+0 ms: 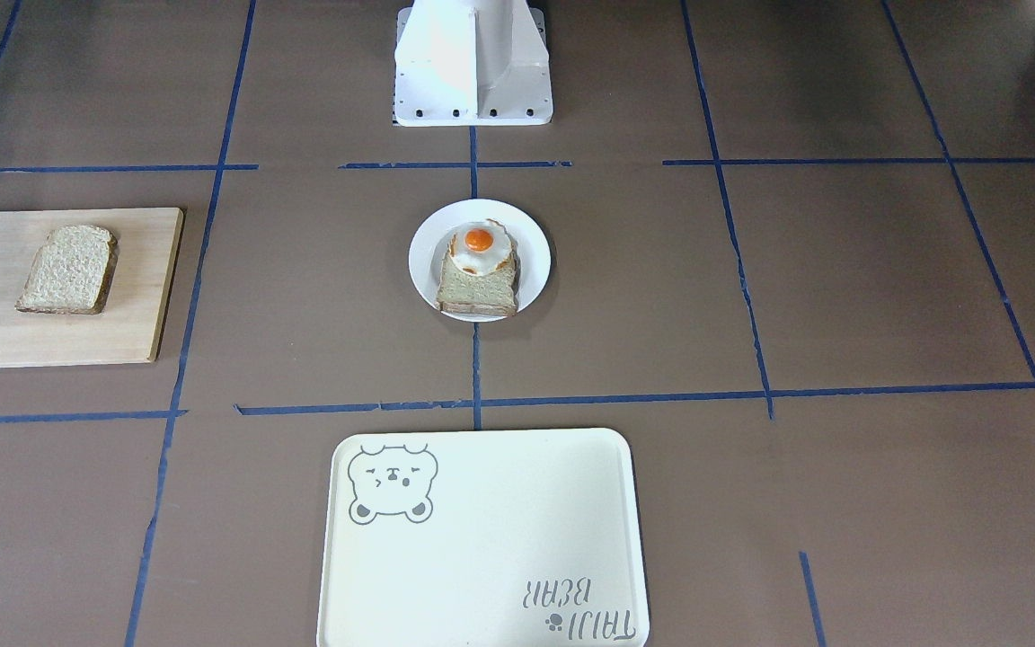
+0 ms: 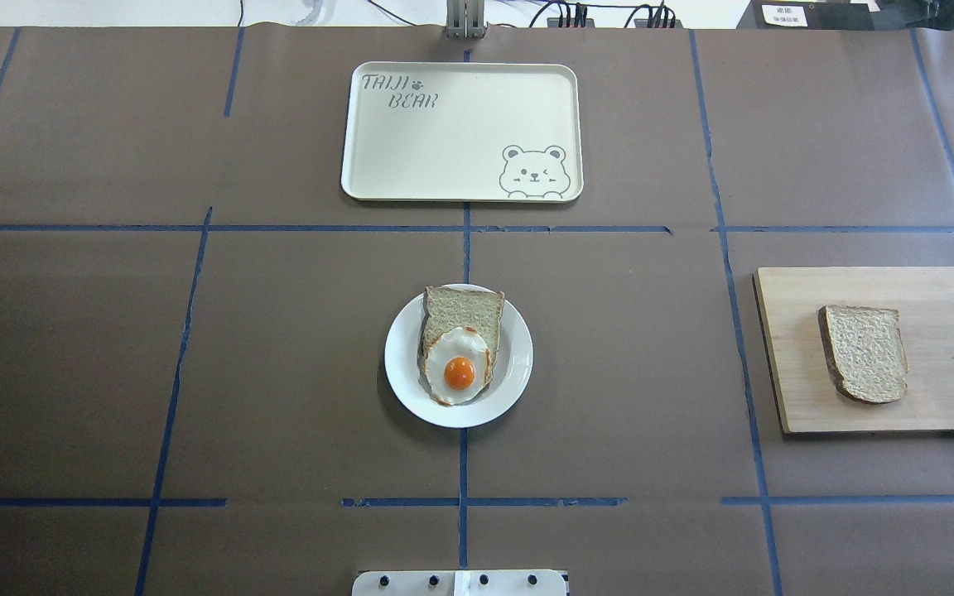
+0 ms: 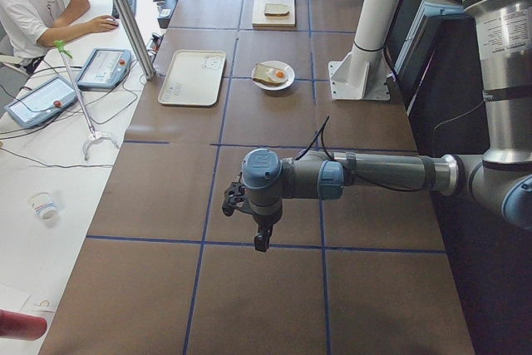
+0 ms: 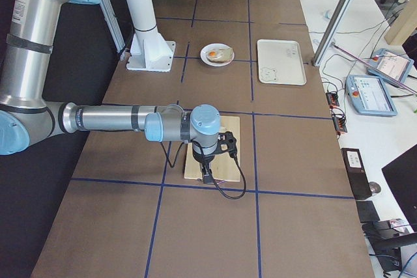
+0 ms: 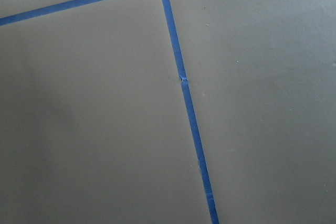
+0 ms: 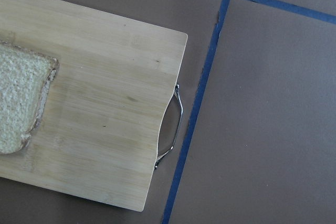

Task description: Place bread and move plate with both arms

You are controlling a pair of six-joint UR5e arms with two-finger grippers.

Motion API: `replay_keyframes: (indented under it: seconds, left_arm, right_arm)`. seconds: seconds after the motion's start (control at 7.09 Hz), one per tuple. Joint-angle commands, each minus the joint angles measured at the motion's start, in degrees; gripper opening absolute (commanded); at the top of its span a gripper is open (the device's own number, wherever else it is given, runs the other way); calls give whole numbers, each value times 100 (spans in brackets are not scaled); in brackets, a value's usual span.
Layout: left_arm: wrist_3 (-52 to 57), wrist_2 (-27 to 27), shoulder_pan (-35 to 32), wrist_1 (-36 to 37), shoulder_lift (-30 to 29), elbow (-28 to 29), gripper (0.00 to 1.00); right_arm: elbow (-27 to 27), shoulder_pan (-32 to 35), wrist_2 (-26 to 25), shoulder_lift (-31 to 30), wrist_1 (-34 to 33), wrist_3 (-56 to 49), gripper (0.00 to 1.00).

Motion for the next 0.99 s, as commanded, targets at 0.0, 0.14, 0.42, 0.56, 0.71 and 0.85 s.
replay_keyframes:
  seconds: [0.0, 0.14, 0.42, 0.56, 0.71, 0.85]
  left_arm:
    - [0, 4, 9, 0, 0, 9, 100]
    - [0, 4, 9, 0, 0, 9, 100]
    - [0, 4, 9, 0, 0, 9, 100]
    - [0, -5, 9, 9, 0, 9, 100]
    - [0, -5, 9, 9, 0, 0, 100]
    - [0, -5, 9, 9, 0, 0, 100]
  right_arm:
    - [0, 0, 0, 0, 0, 0, 100]
    - [0, 0, 0, 0, 0, -8, 100]
    - [0, 0, 96, 18, 9, 70, 100]
    - [-9, -18, 340, 9, 191, 358, 100]
    - [-165, -87, 499, -35, 855, 970, 100]
    - [-385, -297, 510, -131, 1731, 1663, 100]
